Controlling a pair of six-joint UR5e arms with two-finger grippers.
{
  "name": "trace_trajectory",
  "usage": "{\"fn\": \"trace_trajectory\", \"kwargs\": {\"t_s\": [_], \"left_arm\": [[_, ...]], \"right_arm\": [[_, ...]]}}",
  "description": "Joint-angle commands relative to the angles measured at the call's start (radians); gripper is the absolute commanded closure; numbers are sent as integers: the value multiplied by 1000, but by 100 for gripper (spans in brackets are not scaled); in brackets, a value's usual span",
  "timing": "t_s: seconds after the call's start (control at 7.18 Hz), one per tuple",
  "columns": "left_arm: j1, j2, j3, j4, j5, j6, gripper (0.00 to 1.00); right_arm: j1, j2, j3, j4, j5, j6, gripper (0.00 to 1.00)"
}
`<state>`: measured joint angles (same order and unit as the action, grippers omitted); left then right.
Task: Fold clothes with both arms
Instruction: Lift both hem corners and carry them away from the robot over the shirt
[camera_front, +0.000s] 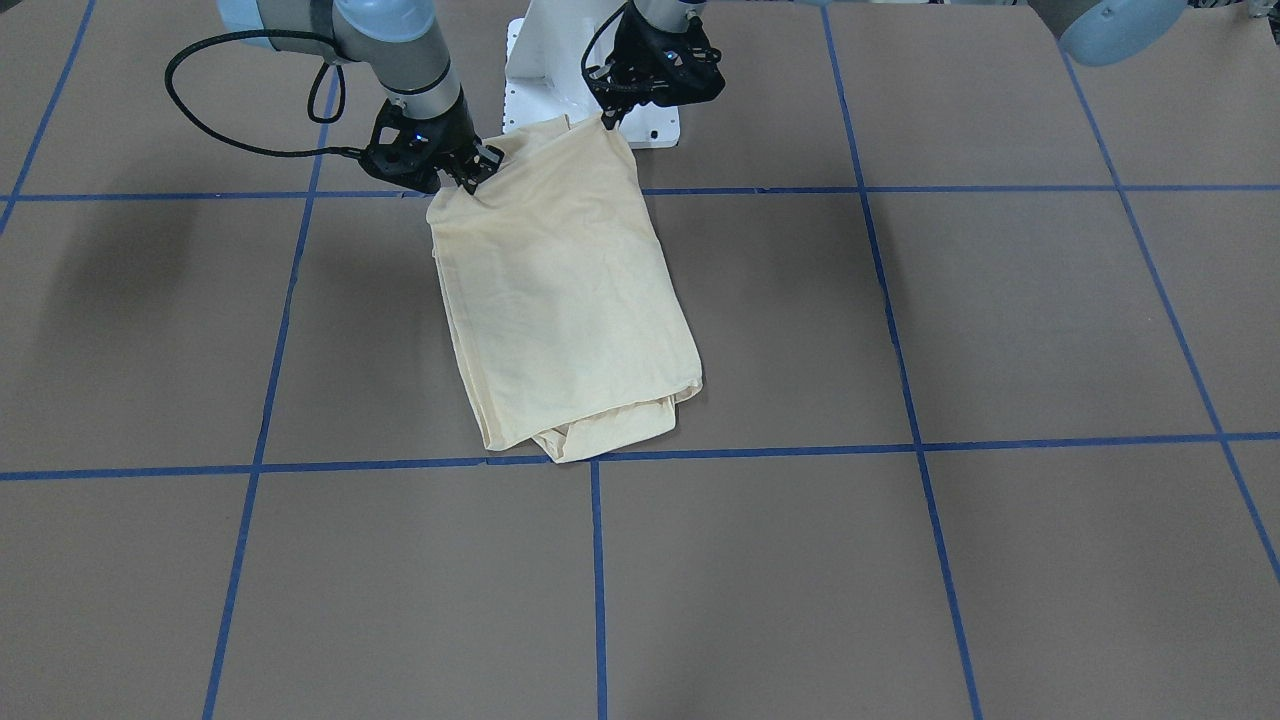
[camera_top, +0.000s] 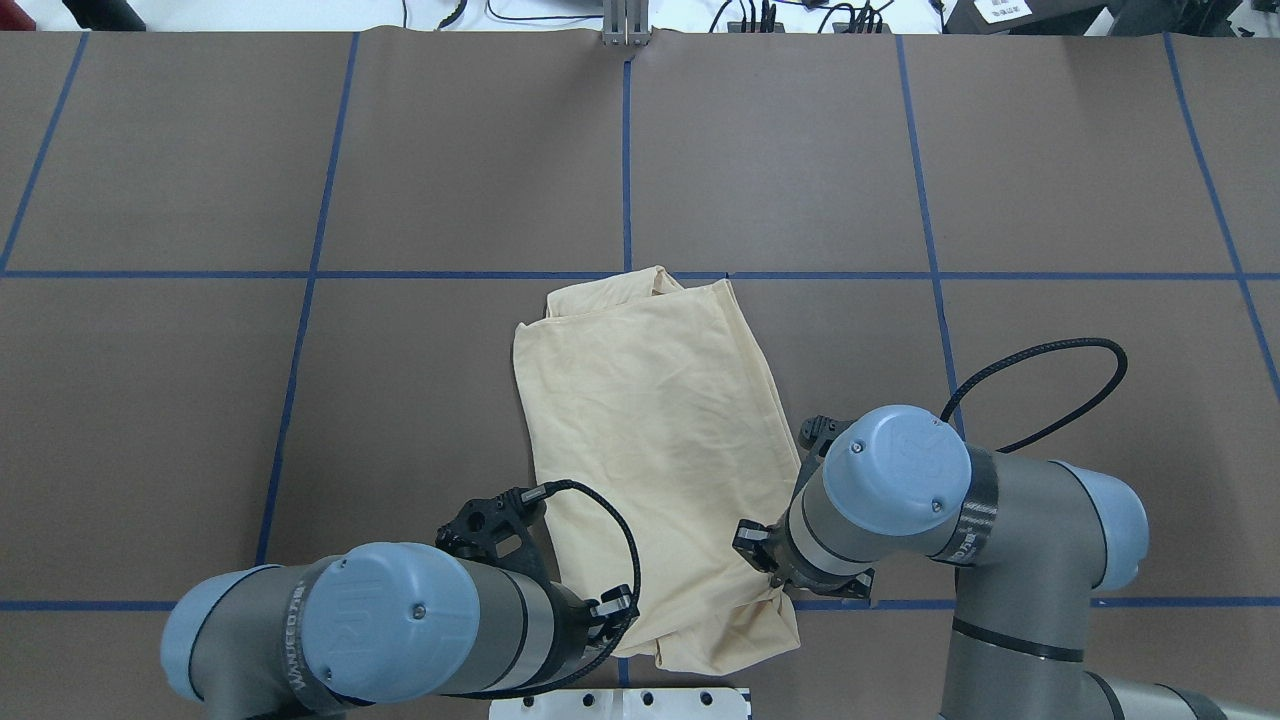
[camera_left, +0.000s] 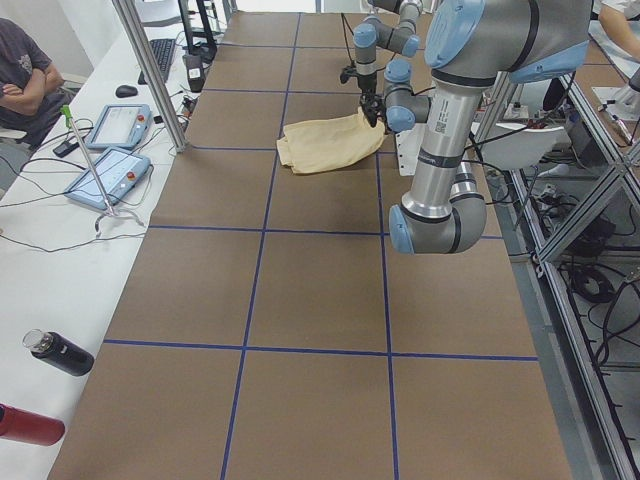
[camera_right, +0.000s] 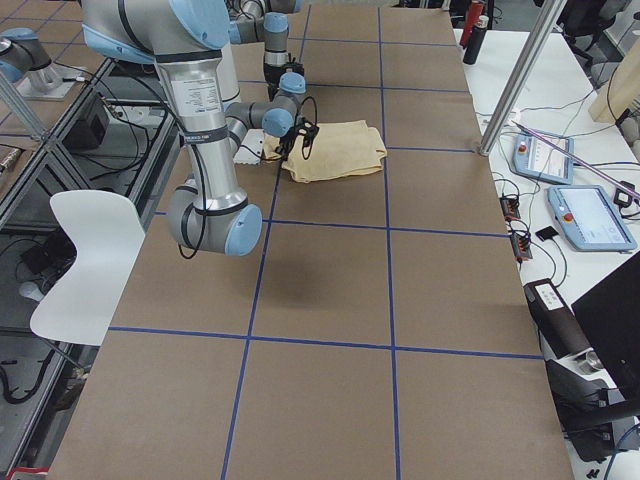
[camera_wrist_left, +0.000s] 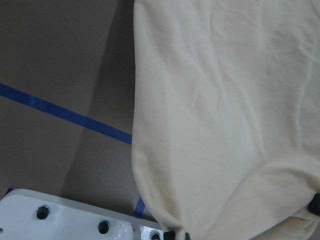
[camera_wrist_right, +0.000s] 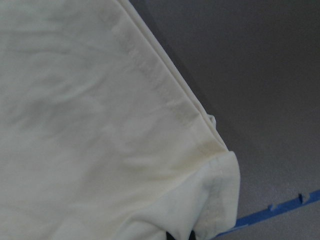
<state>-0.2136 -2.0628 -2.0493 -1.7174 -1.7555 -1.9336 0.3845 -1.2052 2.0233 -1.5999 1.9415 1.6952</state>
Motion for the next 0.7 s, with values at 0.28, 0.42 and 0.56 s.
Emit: {"fn": "trace_trajectory", "kwargs": {"t_s": [0.28,0.42,0.56], "left_arm": [[-232,-25,47,4,-53,111,100],[-272,-52,105,-1,-53,139,100],[-315,-74,157,-7,-53,177,100]], "right_arm": [[189,240,-190,9,-1,-192,100],[221,277,-255,40,-3,-222,100],[250,301,-347,137,-4,-223,100]]}}
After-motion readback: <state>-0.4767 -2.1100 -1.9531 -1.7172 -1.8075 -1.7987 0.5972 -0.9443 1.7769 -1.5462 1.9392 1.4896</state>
